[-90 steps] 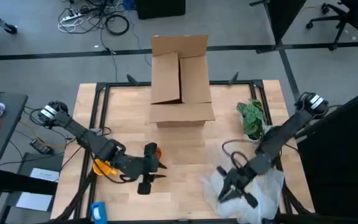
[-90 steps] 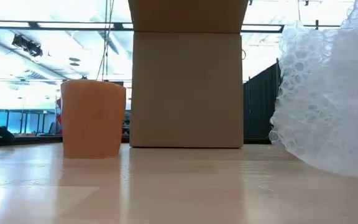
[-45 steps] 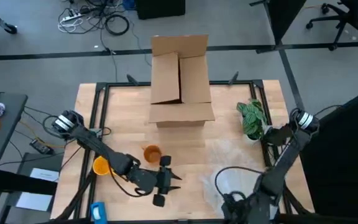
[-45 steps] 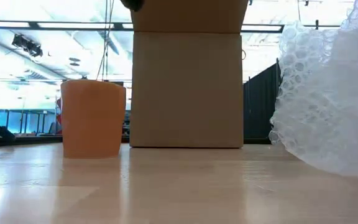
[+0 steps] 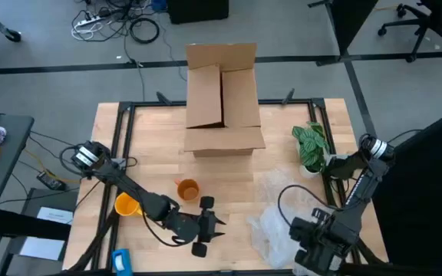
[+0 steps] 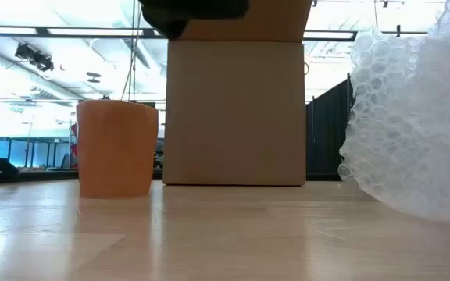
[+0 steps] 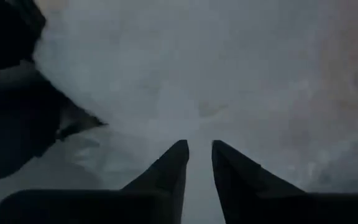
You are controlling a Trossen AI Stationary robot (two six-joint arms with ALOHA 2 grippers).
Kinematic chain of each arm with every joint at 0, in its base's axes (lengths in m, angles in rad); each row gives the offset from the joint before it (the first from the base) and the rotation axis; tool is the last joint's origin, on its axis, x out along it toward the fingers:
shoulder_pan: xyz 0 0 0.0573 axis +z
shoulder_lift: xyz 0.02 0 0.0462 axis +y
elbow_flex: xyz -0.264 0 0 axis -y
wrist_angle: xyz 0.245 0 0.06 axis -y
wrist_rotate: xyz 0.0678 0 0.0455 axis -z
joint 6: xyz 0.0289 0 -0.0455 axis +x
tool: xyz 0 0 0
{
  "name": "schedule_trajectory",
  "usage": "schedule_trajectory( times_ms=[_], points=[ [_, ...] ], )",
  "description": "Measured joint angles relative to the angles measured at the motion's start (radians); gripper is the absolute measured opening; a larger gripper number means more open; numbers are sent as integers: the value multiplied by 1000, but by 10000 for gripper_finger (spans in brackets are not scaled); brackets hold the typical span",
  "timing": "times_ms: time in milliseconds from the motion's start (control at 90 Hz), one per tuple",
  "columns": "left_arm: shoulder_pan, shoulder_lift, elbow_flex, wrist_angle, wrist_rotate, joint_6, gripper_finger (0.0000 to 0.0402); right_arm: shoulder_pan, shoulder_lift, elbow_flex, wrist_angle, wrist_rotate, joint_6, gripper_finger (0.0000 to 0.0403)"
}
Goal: Wrap mug
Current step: Wrap the orange cup with the bubble wrap
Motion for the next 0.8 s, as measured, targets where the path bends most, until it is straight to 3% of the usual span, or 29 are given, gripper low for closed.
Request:
schedule_trajectory(
  times_ms=[133, 389, 633, 800],
  points=[
    [1, 8, 0, 1, -22, 26, 126, -68, -5, 0, 68, -63, -81, 101],
    [17, 8, 0, -5, -48, 29, 126, -166, 2, -59, -5, -175, -125, 167],
    [19, 8, 0, -41, -49, 53, 126, -224, -5, -81, 147, -398, -149, 183],
    [20, 8, 0, -36, -55, 76, 126, -232, 2, -82, 126, -302, -210, 181]
  ],
)
